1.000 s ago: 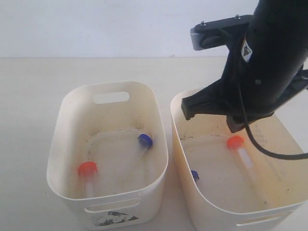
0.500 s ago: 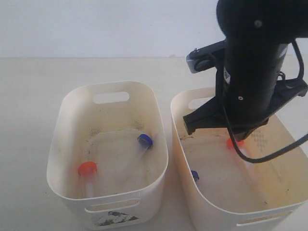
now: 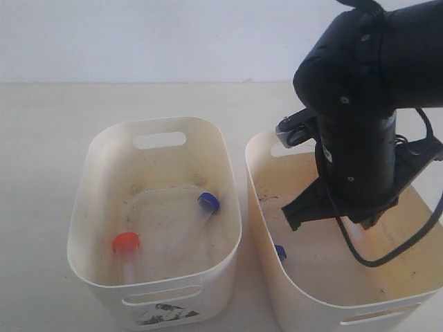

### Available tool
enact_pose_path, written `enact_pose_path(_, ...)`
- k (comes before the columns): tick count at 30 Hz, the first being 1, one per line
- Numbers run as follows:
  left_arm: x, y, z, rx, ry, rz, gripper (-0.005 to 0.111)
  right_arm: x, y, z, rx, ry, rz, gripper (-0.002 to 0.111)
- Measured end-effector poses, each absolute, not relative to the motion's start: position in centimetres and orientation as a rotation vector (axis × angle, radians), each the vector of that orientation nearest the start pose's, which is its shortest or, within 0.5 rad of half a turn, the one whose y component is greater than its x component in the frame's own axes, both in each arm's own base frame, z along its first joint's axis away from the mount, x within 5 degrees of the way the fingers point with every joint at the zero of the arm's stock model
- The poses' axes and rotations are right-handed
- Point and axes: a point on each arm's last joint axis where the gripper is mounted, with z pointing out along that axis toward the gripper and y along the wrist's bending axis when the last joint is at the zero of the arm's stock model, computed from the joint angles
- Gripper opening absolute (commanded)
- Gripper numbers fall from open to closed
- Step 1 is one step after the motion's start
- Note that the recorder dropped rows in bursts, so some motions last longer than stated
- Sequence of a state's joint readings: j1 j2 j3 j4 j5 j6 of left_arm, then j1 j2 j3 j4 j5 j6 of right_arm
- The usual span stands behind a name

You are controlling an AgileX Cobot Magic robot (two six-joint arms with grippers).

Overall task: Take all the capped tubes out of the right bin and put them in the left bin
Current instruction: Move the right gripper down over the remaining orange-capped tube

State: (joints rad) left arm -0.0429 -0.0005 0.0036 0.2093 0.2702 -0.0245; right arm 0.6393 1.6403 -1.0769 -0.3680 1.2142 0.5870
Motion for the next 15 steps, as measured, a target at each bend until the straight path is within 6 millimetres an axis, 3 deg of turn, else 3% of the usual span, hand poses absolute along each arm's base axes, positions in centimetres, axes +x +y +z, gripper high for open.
enact_pose_path(4, 5.5, 0.3, 18.8, 0.152, 1.747, 0.147, 0.004, 24.7, 14.6, 21.5, -0.293, 2.977, -0.502, 0.0)
enact_pose_path(10, 5.5, 0.3, 18.8, 0.152, 1.747, 0.147, 0.004, 25.7, 15.3, 17.6, -0.342, 3.04, -0.603, 0.0)
enact_pose_path(15, 5.5, 0.3, 18.8, 0.152, 1.747, 0.147, 0.004, 26.2, 15.8, 16.1, -0.368, 3.038, -0.577, 0.0)
